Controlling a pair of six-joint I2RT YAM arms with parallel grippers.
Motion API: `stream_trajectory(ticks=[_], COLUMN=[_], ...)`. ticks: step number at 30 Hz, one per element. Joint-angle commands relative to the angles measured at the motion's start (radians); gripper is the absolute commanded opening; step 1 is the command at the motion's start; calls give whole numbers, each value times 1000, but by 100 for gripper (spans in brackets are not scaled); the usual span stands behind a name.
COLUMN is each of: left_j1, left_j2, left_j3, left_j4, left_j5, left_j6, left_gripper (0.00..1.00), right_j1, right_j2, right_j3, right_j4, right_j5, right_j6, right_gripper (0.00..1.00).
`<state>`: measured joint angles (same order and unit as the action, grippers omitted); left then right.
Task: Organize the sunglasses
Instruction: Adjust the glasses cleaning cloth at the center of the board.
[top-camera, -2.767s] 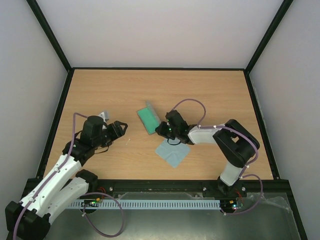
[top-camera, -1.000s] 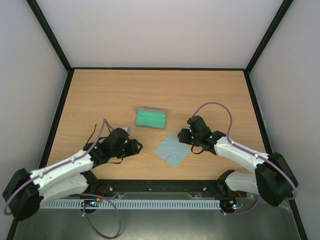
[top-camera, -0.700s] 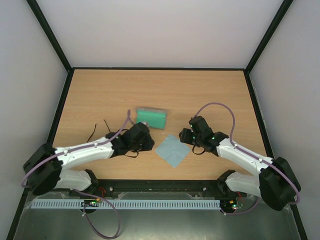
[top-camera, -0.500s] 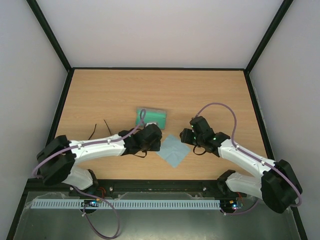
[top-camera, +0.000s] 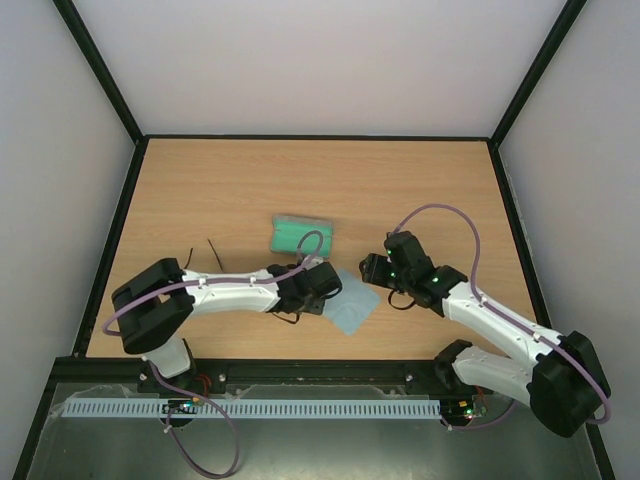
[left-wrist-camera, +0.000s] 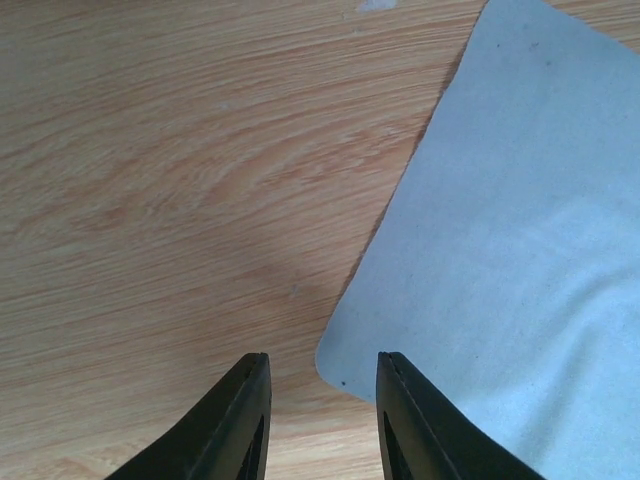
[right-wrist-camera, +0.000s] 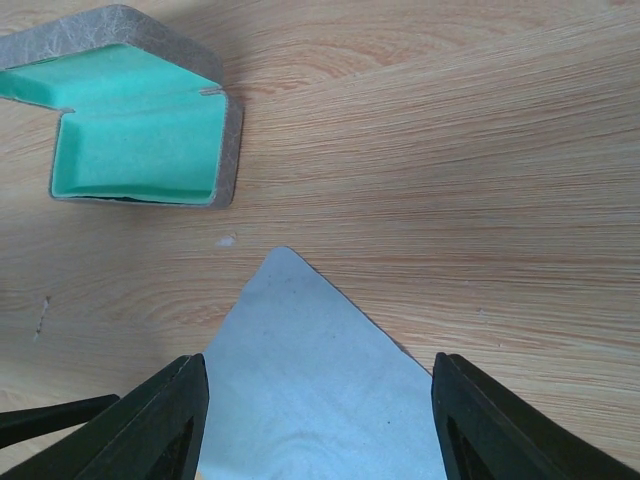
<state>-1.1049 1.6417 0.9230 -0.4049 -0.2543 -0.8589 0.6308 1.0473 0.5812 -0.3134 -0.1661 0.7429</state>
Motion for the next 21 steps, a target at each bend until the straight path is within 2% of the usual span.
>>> stream_trajectory(ticks=[1,8,21], left_j1=[-11,-20,-36], left_j2=[43,100,131], left_j3=[38,64,48], left_j4=[-49,-90,-107], left_j5=[-44,-77,-85], left_j6=[19,33,17], left_gripper=[31,25,22], right_j1=[3,4,4], right_j2=[-27,-52,-100], right_j3=[-4,-16,-49], right_j4=[-26,-29,-32], right_j5=[6,8,-1], right_j6=[4,9,15], right_gripper=[63,63,63])
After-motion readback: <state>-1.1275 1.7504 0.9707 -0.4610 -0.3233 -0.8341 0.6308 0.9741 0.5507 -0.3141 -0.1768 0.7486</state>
